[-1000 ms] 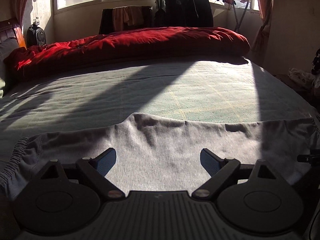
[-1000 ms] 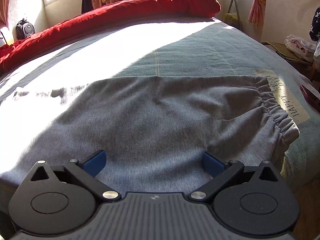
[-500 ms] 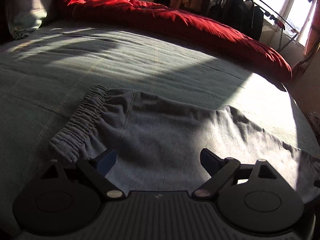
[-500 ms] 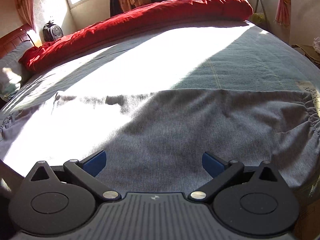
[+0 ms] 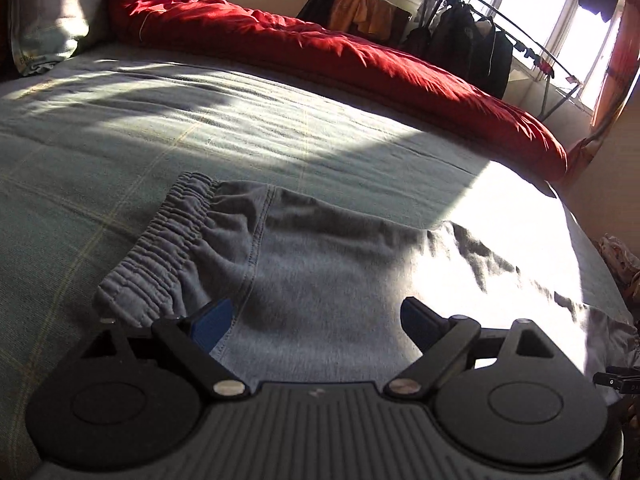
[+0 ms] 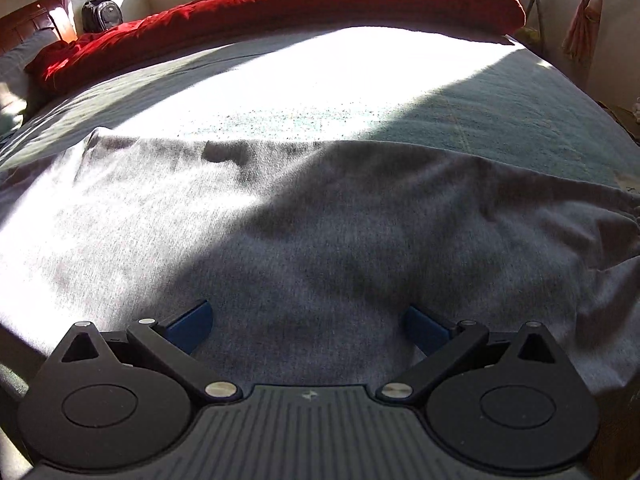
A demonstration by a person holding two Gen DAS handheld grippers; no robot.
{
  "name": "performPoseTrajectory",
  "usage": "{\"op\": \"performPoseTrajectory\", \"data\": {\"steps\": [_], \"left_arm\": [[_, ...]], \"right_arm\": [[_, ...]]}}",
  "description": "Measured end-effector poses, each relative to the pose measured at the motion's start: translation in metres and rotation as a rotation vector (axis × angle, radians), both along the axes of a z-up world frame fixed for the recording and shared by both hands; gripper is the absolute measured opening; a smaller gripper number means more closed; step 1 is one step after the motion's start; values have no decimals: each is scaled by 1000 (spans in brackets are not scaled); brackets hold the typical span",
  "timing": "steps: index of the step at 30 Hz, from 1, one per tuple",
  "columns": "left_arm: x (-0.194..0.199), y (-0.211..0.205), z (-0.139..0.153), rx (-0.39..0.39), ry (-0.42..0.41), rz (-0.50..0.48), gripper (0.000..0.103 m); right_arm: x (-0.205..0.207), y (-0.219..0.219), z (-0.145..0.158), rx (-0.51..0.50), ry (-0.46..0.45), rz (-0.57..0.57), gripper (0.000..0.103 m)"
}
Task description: Fold clothes
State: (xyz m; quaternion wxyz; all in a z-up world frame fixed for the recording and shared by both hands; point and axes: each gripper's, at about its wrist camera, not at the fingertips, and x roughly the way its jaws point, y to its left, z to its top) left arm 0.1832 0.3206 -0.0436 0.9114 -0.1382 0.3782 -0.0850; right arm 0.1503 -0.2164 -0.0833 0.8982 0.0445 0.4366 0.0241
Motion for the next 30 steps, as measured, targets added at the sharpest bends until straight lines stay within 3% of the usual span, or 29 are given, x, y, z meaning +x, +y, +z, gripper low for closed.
{"op": "performPoseTrajectory", "data": {"steps": [4, 8, 10, 12, 18, 23, 30], "left_arm": [[24, -11, -16, 15, 35, -10, 91], [29, -1, -35, 36, 73, 53, 91], [24, 0, -33, 33, 60, 57, 91], [17, -10, -24, 89, 65, 65, 91], [-23, -67, -6, 168, -36, -122, 91], [-40, -89, -29, 285, 7, -130, 91], [-60, -102, -15, 322, -15, -146, 91]], "right_arm": [[-3, 2, 0, -9, -5, -3, 103], [-4, 4, -3, -26, -17, 8, 103], [-4, 6, -4, -35, -17, 9, 103], [-4, 8, -5, -44, -15, 8, 103], [-4, 10, -5, -54, -17, -3, 103], [-5, 10, -5, -60, -28, -6, 103], [-6, 11, -6, -59, -32, -16, 103]]}}
